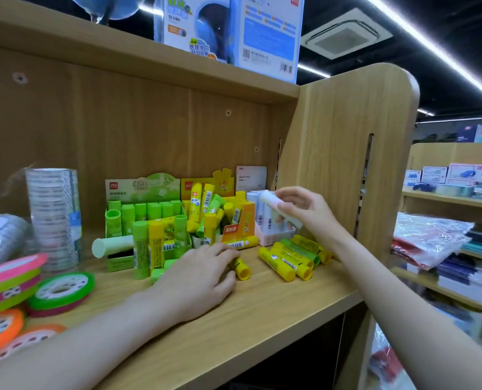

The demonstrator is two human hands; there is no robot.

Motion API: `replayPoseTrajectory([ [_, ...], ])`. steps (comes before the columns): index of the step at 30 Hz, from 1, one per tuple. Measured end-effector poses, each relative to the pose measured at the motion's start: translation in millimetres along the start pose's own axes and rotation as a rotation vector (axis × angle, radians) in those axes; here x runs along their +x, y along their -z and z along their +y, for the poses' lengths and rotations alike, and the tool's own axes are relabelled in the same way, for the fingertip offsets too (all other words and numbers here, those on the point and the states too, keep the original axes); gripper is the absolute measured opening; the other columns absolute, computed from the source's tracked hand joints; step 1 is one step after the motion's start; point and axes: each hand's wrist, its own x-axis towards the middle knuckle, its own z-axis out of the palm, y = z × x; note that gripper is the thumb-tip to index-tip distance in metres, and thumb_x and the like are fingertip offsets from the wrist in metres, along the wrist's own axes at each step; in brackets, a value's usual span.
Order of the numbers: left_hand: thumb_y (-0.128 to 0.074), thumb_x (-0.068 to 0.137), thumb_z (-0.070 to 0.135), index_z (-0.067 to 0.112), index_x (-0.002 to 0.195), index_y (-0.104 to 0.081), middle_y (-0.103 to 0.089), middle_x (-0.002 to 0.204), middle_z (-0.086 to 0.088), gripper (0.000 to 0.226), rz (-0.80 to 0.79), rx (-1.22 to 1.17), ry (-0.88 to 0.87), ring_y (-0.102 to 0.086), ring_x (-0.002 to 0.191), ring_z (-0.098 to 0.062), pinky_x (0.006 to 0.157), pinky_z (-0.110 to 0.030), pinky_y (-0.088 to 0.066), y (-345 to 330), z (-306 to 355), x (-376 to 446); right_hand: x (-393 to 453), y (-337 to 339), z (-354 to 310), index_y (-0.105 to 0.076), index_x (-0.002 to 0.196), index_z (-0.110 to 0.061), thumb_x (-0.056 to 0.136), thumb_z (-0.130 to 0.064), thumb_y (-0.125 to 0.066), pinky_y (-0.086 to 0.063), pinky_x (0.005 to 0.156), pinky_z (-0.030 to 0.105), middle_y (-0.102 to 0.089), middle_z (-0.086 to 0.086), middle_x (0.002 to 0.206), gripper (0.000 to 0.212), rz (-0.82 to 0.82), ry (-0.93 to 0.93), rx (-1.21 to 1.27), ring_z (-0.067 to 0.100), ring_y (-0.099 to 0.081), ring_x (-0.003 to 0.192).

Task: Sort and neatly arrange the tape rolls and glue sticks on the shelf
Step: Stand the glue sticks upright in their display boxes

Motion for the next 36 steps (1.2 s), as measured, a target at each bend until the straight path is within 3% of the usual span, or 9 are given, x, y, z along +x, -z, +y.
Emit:
replayPoseTrajectory([
  [2,-0.006,0.076,0.053,0.03,0.138,-0.035,-0.037,0.14,0.014,0.072,-0.003,-0.004,0.002,-0.038,0.125,-0.007,0.102,-0.021,-0.028,0,1,0,0,-2,0,-0.062,0.092,-0.01,0.094,-0.015,-0.053,-0.033,0.035,0.016,-0.055,0.007,0.062,0.01,0.07,-0.075,0.102,0.01,-0.048,0.039],
  [6,-0.006,0.076,0.053,0.03,0.137,-0.036,-0.038,0.14,0.014,0.072,0.001,0.003,-0.002,-0.039,0.125,-0.008,0.102,-0.023,-0.03,0,1,0,7,-3,2,-0.049,0.072,-0.017,0.093,-0.031,-0.054,-0.018,0.033,0.013,-0.043,0.002,0.057,0.026,0.145,-0.233,0.27,0.006,-0.033,0.035],
  [11,-0.006,0.075,0.054,0.03,0.136,-0.037,-0.039,0.138,0.013,0.072,0.001,0.002,-0.005,-0.04,0.124,-0.008,0.101,-0.023,-0.031,-1,0,0,11,-3,-1,-0.047,0.071,-0.011,0.087,-0.009,-0.061,-0.049,0.055,0.017,-0.059,0.009,0.078,0.021,0.111,-0.212,0.547,0.015,-0.055,0.06],
  [13,-0.013,0.079,0.049,0.03,0.136,-0.037,-0.04,0.138,0.013,0.065,-0.005,-0.008,0.0,-0.04,0.124,-0.009,0.101,-0.024,-0.031,-1,1,0,12,-6,-3,-0.05,0.074,-0.006,0.087,-0.005,-0.06,-0.054,0.068,0.019,-0.064,0.015,0.084,0.016,0.123,-0.225,0.587,0.017,-0.063,0.069],
  [16,-0.012,0.078,0.051,0.03,0.136,-0.038,-0.039,0.138,0.013,0.066,0.0,-0.008,-0.001,-0.04,0.124,-0.009,0.1,-0.023,-0.031,0,1,0,16,-11,-6,-0.057,0.093,0.004,0.089,-0.008,-0.058,-0.055,0.065,0.022,-0.067,0.016,0.081,0.013,0.159,-0.262,0.664,0.017,-0.065,0.07],
  [20,-0.009,0.077,0.052,0.03,0.136,-0.037,-0.039,0.139,0.013,0.069,0.004,-0.006,0.002,-0.039,0.124,-0.008,0.1,-0.023,-0.031,-1,0,-1,21,-16,-8,-0.054,0.085,-0.009,0.089,-0.014,-0.061,-0.053,0.063,0.022,-0.07,0.014,0.09,0.01,0.147,-0.253,0.492,0.015,-0.066,0.076],
  [27,0.0,0.07,0.056,0.031,0.135,-0.037,-0.039,0.137,0.012,0.079,0.005,0.018,0.003,-0.041,0.122,-0.009,0.097,-0.022,-0.031,-1,-1,-1,22,-18,-9,-0.049,0.112,-0.019,0.09,-0.009,-0.058,-0.049,0.068,0.017,-0.064,0.004,0.1,0.026,0.119,0.006,0.037,0.014,-0.061,0.089],
  [30,-0.013,0.079,0.049,0.03,0.135,-0.037,-0.039,0.137,0.011,0.064,-0.009,0.011,0.011,-0.041,0.122,-0.01,0.098,-0.024,-0.032,-1,1,0,20,-15,-12,-0.058,0.115,-0.023,0.094,-0.019,-0.054,-0.047,0.057,0.014,-0.06,-0.006,0.092,0.022,0.068,0.096,-0.085,0.012,-0.062,0.073],
  [36,-0.021,0.087,0.046,0.029,0.136,-0.036,-0.038,0.138,0.011,0.054,-0.025,0.007,0.016,-0.04,0.123,-0.011,0.099,-0.025,-0.032,2,3,0,28,-5,-15,-0.051,0.096,-0.017,0.084,-0.025,-0.062,-0.039,0.064,0.026,-0.047,0.0,0.095,0.018,0.046,0.022,-0.429,0.015,-0.046,0.079],
])
